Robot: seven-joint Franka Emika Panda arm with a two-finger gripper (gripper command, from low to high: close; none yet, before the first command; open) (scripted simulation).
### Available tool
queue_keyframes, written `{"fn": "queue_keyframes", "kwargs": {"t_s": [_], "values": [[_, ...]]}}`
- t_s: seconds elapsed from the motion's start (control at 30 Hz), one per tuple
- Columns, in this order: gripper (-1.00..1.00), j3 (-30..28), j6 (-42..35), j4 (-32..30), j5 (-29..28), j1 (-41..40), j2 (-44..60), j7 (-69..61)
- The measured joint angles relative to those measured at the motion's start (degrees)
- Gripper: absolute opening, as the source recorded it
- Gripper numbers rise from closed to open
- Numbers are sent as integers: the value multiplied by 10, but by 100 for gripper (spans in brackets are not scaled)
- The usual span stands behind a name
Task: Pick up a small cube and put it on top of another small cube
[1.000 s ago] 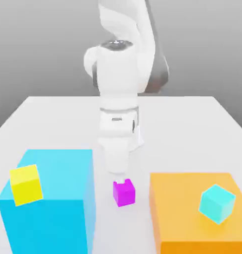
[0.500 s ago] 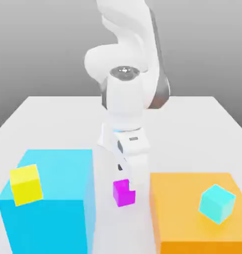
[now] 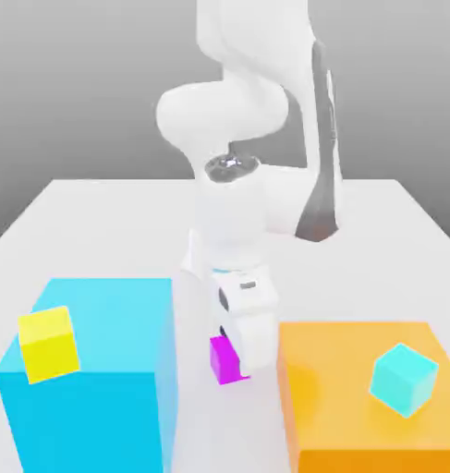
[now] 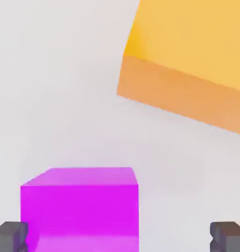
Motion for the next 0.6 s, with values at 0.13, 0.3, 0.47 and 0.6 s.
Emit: {"fn": "queue_keyframes", "kwargs": {"t_s": [0.13, 0.3, 0.47, 0.6], "values": [[-100, 59, 21, 8, 42, -51, 33, -38], [-100, 66, 23, 10, 50, -57, 38, -45], [-100, -3, -3, -3, -15, -1, -6, 12], [-100, -74, -22, -17, -121, 45, -50, 95]]}}
